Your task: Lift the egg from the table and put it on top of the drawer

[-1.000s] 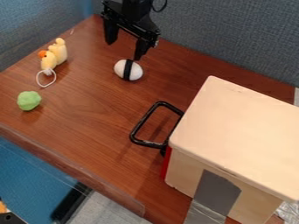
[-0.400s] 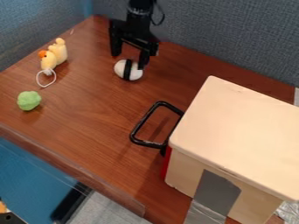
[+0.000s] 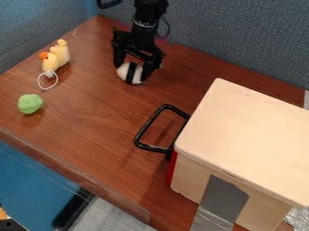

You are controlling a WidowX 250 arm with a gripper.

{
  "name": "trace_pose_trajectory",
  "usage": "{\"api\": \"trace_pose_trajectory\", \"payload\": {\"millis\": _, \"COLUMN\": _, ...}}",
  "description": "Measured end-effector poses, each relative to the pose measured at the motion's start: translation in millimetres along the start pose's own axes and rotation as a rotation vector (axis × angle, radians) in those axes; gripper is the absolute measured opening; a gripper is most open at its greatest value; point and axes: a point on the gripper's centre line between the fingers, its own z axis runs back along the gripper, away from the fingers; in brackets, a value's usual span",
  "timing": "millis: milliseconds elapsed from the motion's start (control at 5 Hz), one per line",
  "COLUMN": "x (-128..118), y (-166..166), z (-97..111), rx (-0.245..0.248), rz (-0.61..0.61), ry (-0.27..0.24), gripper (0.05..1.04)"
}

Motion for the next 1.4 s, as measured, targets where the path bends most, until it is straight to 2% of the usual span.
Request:
{"api": "trace_pose_trajectory", "payload": {"millis": 200, "x": -3.2, "y": 0.1, "z": -4.1, "rx": 0.006, "rz": 0.026, "ry": 0.015, "gripper": 0.810}}
{"api": "trace_pose_trajectory", "payload": {"millis": 400, "x": -5.4, "y": -1.6, "z": -6.3, "rx": -0.014, "rz": 0.035, "ry": 0.015, "gripper": 0.756}}
{"api": "trace_pose_trajectory", "payload": {"millis": 800, "x": -20.3, "y": 0.6, "z": 5.2, "rx": -0.023, "rz": 0.026, "ry": 0.023, "gripper": 0.750}}
{"api": "trace_pose_trajectory", "payload": {"millis": 1000, "x": -19.0, "y": -5.8, "z": 49.8, "rx": -0.037, "rz": 0.029, "ry": -0.065, "gripper": 0.749}}
{"api": "trace_pose_trajectory", "payload": {"millis": 1200, "x": -24.3, "y": -21.4, "z": 75.1, "rx": -0.060, "rz": 0.013, "ry": -0.097, "gripper": 0.749}}
{"api": "trace_pose_trajectory", "payload": {"millis": 1400, "x": -31.3, "y": -51.0, "z": 106.3, "rx": -0.090, "rz": -0.032, "ry": -0.150, "gripper": 0.749}}
